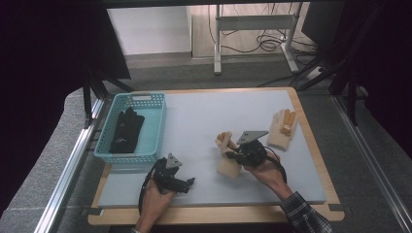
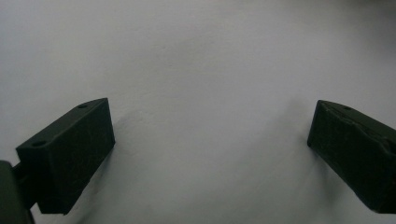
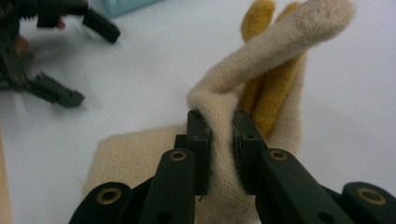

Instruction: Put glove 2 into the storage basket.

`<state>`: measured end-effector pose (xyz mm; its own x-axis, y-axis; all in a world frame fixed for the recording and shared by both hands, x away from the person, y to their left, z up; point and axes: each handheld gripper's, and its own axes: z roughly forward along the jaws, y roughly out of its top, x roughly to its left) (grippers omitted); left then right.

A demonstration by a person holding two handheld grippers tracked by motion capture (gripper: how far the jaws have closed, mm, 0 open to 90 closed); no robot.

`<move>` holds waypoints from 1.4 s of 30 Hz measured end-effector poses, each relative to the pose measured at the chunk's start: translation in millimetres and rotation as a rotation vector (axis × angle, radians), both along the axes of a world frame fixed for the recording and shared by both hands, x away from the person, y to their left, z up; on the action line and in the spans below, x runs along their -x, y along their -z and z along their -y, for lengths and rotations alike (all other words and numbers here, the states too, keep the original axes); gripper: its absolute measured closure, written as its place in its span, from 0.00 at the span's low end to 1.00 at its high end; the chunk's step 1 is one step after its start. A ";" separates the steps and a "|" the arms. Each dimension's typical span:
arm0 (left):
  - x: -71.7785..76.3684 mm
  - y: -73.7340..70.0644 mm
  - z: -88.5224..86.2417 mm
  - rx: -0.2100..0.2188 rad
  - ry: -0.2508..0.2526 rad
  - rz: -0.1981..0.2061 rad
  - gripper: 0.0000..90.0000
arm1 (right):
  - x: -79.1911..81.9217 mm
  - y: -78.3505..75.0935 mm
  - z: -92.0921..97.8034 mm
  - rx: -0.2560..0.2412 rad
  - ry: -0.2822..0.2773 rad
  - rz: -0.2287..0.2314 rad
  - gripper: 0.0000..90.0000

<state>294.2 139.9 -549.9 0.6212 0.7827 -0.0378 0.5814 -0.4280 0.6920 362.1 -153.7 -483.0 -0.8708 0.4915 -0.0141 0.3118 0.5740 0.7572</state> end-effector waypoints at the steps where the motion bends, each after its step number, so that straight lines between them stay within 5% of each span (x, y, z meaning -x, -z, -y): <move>1: 0.0 0.0 0.0 0.000 0.000 0.000 0.01 | 1.1 4.2 -1.6 0.004 -0.001 -0.003 0.87; 3: 0.0 0.0 0.0 0.001 0.000 0.000 0.01 | 2.7 14.4 -5.3 0.009 -0.017 -0.022 0.82; 6: 0.0 0.0 0.0 0.001 0.000 0.000 0.01 | 4.1 22.5 -11.2 0.038 -0.046 -0.033 0.59; 10: 0.0 0.0 0.0 0.001 0.000 0.000 0.01 | -0.6 13.2 -3.8 0.007 -0.018 -0.008 0.51; 13: 0.0 0.0 0.0 0.001 0.000 0.000 0.01 | -6.1 5.6 5.0 -0.013 0.020 -0.004 0.54; 16: 0.1 0.1 0.1 0.002 -0.002 -0.001 0.01 | -12.7 2.9 11.1 -0.019 0.061 -0.019 0.71; 20: 0.2 0.1 0.2 0.003 -0.002 -0.001 0.01 | -24.1 10.7 4.7 0.000 0.079 -0.040 0.80; 34: 0.2 0.1 0.1 0.003 -0.002 -0.001 0.01 | -48.0 40.3 -53.4 0.059 0.033 -0.055 0.80; 42: 0.2 0.2 0.2 0.004 -0.003 0.000 0.01 | -57.2 23.7 -17.5 -0.004 0.107 -0.045 0.68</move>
